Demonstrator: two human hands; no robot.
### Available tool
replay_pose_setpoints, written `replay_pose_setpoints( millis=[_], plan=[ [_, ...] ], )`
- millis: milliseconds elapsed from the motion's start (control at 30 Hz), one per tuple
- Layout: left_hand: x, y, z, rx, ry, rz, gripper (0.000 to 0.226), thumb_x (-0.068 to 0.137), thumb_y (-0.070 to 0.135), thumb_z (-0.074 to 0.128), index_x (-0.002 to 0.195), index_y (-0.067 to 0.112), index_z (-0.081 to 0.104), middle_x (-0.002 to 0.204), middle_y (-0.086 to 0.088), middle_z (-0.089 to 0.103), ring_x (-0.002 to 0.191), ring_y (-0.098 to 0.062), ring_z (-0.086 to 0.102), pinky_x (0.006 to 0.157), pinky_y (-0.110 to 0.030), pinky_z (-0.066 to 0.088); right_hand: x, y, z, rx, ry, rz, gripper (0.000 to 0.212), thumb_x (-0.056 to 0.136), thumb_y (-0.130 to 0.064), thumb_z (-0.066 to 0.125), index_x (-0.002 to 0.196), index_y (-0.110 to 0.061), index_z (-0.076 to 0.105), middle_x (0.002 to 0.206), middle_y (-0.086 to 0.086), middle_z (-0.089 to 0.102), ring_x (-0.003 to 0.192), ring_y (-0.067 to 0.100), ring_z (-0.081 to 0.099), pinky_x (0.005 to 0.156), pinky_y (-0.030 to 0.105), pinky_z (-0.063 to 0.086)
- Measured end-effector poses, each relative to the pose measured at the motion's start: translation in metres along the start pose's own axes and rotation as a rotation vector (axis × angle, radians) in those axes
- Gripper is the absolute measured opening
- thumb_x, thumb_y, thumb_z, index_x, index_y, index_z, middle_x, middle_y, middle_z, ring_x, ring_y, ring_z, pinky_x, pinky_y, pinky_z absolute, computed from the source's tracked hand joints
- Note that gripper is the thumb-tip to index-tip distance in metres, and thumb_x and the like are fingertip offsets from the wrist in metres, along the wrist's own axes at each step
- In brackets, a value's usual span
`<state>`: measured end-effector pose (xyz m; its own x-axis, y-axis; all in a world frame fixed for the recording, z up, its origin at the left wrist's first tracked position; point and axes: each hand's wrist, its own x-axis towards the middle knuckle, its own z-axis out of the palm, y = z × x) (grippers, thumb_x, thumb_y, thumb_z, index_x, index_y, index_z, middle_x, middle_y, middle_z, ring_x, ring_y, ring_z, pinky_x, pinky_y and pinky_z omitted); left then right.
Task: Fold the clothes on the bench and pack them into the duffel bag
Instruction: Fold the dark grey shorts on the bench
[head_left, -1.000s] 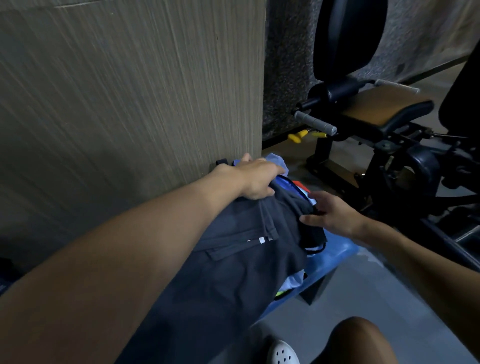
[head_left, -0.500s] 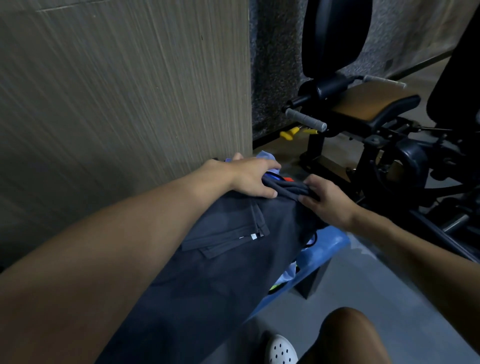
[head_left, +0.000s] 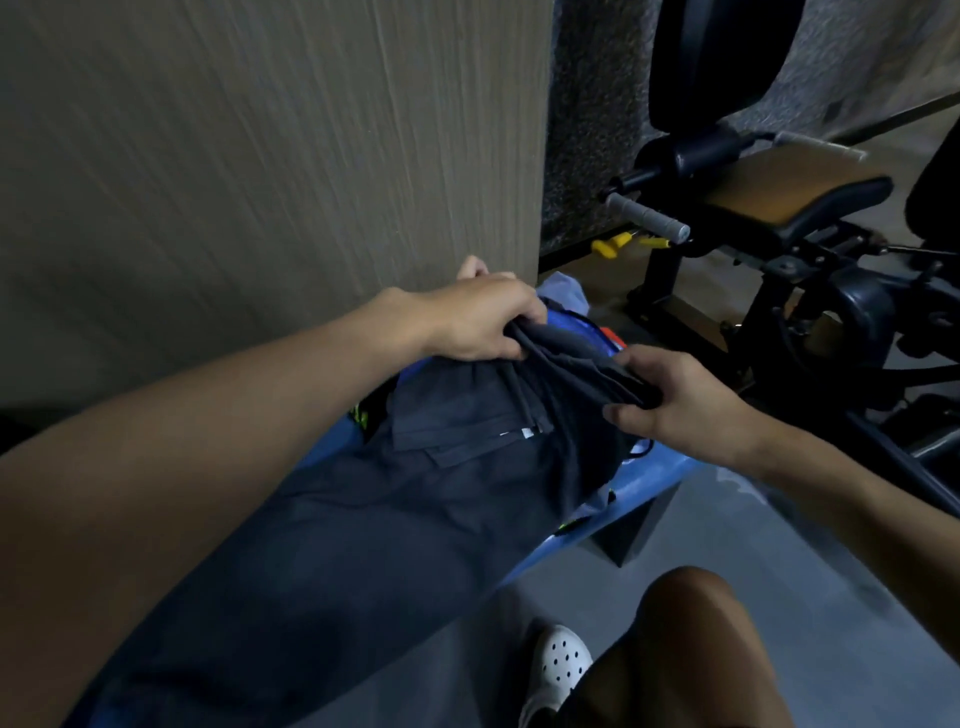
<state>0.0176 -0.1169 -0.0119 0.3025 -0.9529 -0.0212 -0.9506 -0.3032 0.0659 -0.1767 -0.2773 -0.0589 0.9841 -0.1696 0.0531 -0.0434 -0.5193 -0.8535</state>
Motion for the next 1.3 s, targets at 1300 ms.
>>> replay_pose_setpoints(
  millis=[1300],
  plan=[
    [-0.158,-0.049,0.120,-0.546,0.258,-0.418,0.043,0.072,0.024,0.084,0.106,0.022,0.056,0.107,0.010,0.062,0.103,-0.013,0.054,0.096,-0.040,0.037,-0.008,-0.004,0.209,-0.600,0.159,0.125,0.021,0.089,-0.023,0.061,0.098,-0.008,0.050,0.101,0.014,0.061,0.098,0.036,0.053,0.080,0.043,0.042]
  ],
)
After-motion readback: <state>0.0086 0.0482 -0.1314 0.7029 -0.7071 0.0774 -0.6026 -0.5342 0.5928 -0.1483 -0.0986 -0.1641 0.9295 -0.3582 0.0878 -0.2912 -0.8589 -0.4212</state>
